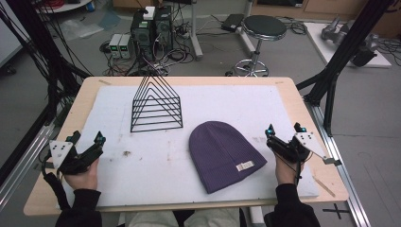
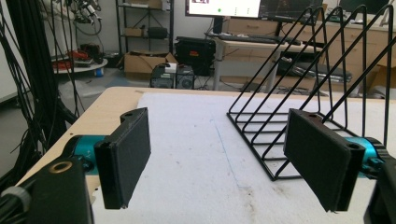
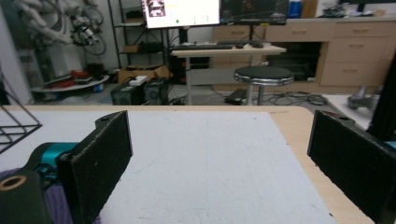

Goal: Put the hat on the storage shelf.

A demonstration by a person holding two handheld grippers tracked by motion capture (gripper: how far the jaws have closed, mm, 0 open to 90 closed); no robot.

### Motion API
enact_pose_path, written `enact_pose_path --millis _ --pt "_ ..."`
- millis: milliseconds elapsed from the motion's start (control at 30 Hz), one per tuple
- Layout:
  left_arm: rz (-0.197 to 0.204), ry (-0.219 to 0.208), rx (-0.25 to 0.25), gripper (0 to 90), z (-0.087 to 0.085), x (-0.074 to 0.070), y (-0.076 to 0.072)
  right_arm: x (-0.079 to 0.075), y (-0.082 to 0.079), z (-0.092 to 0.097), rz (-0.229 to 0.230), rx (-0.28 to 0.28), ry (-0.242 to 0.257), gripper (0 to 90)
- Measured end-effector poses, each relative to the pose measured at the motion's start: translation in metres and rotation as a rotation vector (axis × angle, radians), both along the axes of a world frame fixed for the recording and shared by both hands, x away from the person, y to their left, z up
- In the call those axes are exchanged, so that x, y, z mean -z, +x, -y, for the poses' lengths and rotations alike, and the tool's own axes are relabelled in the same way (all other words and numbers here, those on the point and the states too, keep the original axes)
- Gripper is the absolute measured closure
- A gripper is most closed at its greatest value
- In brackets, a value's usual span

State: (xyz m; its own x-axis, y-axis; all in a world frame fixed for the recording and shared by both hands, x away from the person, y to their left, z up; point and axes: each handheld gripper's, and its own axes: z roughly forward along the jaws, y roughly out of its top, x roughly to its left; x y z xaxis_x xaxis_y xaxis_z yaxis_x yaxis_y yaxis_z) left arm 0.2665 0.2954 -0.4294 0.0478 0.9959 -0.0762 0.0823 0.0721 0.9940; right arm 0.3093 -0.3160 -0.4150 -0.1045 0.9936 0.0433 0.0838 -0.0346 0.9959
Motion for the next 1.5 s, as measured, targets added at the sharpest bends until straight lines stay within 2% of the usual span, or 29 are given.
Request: enact_pose_path --millis 67,100,133,200,267,333,367,400,633,767,867,900,933,967,1133,1233,1367,1400,1433,1500 --pt "0.000 0.000 0.003 23.2 0.001 0.000 0.000 -0.007 0.005 -0.004 -0.020 -0.051 -0.025 5.7" --pt "0.000 0.000 0.006 23.3 0.001 0.000 0.001 -0.010 0.006 -0.007 -0.024 -0.065 -0.046 5.7" --pt "0.001 0.000 0.009 23.3 0.001 0.000 0.001 -0.010 0.006 -0.007 -0.024 -0.065 -0.046 5.7" --pt "0.000 0.007 0.010 23.3 0.002 0.000 0.001 -0.020 0.011 -0.015 -0.029 -0.111 -0.102 5.7" --pt "0.003 0.007 0.009 23.3 0.002 -0.001 0.000 -0.027 0.016 -0.019 -0.037 -0.143 -0.102 4.9" --pt "0.004 0.008 0.013 23.3 0.002 -0.001 0.001 -0.033 0.024 -0.023 -0.067 -0.172 -0.086 3.2" --pt "0.004 0.007 0.016 23.3 0.003 -0.001 0.001 -0.033 0.024 -0.023 -0.067 -0.172 -0.086 3.2" --pt "-0.006 0.022 0.021 23.3 0.004 0.000 0.002 -0.038 0.032 -0.026 -0.091 -0.197 -0.078 3.2" --pt "0.000 0.027 0.037 23.2 0.007 -0.001 0.002 -0.057 0.049 -0.031 -0.116 -0.230 -0.097 3.3" --pt "0.012 0.022 0.051 23.2 0.008 -0.002 0.001 -0.062 0.058 -0.035 -0.137 -0.252 -0.114 3.3" --pt "0.006 0.023 0.057 23.2 0.009 -0.001 0.002 -0.064 0.067 -0.039 -0.175 -0.294 -0.116 3.3" --pt "0.006 0.022 0.057 23.2 0.009 -0.001 0.002 -0.064 0.067 -0.039 -0.175 -0.294 -0.116 3.3" --pt "0.007 0.022 0.058 23.2 0.010 -0.001 0.003 -0.065 0.074 -0.042 -0.210 -0.347 -0.123 4.8" --pt "0.007 0.022 0.058 23.2 0.010 -0.001 0.003 -0.065 0.077 -0.044 -0.232 -0.365 -0.127 4.7" --pt "0.005 0.022 0.059 23.2 0.009 -0.001 0.003 -0.062 0.090 -0.055 -0.316 -0.407 -0.174 4.7" --pt "0.005 0.020 0.061 23.2 0.008 -0.001 0.003 -0.061 0.093 -0.059 -0.324 -0.415 -0.189 4.7" --pt "0.010 0.021 0.064 23.2 0.009 -0.001 0.003 -0.058 0.105 -0.070 -0.397 -0.484 -0.205 4.8" --pt "0.013 0.023 0.062 23.2 0.009 -0.001 0.002 -0.058 0.105 -0.070 -0.397 -0.484 -0.205 4.8" --pt "0.017 0.025 0.063 23.3 0.009 -0.002 0.002 -0.056 0.110 -0.075 -0.430 -0.510 -0.212 4.8" --pt "0.029 0.030 0.060 23.3 0.009 -0.003 0.001 -0.055 0.114 -0.079 -0.467 -0.548 -0.209 4.8"
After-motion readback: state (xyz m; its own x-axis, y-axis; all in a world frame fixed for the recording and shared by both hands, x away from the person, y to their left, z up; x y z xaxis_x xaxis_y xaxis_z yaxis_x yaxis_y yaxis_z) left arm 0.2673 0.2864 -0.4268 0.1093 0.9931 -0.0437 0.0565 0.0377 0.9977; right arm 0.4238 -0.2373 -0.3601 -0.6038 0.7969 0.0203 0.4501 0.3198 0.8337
